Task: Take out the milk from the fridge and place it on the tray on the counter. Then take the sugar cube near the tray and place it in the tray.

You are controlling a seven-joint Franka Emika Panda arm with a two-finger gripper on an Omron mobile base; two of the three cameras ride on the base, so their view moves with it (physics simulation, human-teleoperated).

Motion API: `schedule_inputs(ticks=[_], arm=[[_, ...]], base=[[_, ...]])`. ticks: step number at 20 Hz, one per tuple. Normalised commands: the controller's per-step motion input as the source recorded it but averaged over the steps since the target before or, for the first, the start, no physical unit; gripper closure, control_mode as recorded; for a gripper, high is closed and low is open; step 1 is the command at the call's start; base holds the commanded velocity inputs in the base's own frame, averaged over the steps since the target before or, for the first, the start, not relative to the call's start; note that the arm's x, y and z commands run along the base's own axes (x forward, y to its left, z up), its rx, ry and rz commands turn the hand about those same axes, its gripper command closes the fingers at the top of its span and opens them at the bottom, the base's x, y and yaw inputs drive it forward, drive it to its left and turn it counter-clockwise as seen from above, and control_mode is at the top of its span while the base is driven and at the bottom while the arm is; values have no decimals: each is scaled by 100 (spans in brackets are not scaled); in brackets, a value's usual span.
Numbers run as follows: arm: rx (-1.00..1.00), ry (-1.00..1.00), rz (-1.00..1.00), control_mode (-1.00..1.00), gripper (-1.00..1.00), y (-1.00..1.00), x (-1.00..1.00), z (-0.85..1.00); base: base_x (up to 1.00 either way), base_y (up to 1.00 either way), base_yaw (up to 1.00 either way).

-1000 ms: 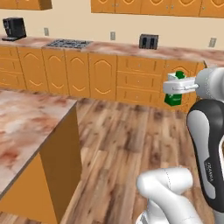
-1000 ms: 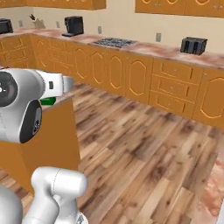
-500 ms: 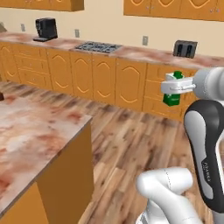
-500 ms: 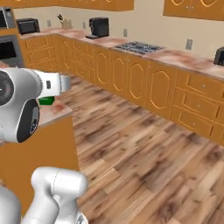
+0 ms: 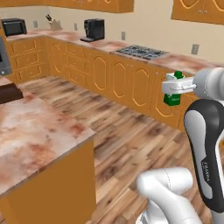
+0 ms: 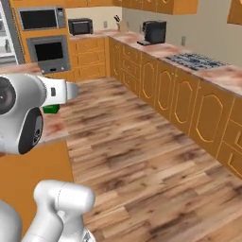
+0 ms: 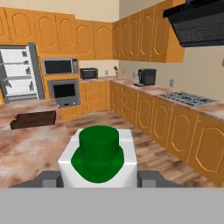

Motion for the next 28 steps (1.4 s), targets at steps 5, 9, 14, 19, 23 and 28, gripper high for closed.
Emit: schedule_inputs(ticks=[5, 9, 14, 19, 23, 28], arm=[[0, 0, 0, 100, 100, 0, 0, 0], [0, 0, 0, 100, 100, 0, 0, 0], [0, 0, 0, 100, 100, 0, 0, 0], [0, 0, 0, 100, 100, 0, 0, 0], [0, 0, 0, 100, 100, 0, 0, 0], [0, 0, 0, 100, 100, 0, 0, 0]], base=[[92, -100, 51], [91, -100, 49], [99, -100, 48], [92, -97, 51], [92, -98, 51], [73, -80, 61]])
